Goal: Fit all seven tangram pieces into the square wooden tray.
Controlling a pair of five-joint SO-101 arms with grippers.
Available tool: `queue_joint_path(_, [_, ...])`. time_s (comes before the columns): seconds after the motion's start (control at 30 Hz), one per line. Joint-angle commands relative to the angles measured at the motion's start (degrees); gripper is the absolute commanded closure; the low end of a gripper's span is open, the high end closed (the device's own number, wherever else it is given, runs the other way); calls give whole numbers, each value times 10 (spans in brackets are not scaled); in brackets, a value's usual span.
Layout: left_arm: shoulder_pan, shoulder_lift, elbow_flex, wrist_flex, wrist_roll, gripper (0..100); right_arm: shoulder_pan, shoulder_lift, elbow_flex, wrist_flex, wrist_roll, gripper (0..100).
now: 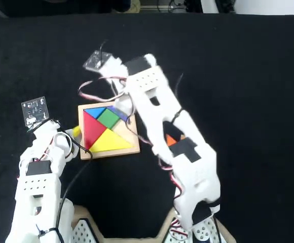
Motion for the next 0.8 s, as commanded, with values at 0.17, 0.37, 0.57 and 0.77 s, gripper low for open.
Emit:
queue_joint_path(0.17, [3,-10,-3,-12,-2,755,-76,-10,102,-120,-24,975])
queue_joint_path(0.37, [3,-10,-3,-12,-2,755,-63,11,101,-126,-29,987])
queue_joint_path(0.57, [3,-10,-3,-12,-3,755,-63,34,94,-143,-29,987])
queue_joint_path(0.77, [3,-10,-3,-12,-4,755,-63,79,36,-143,-29,987])
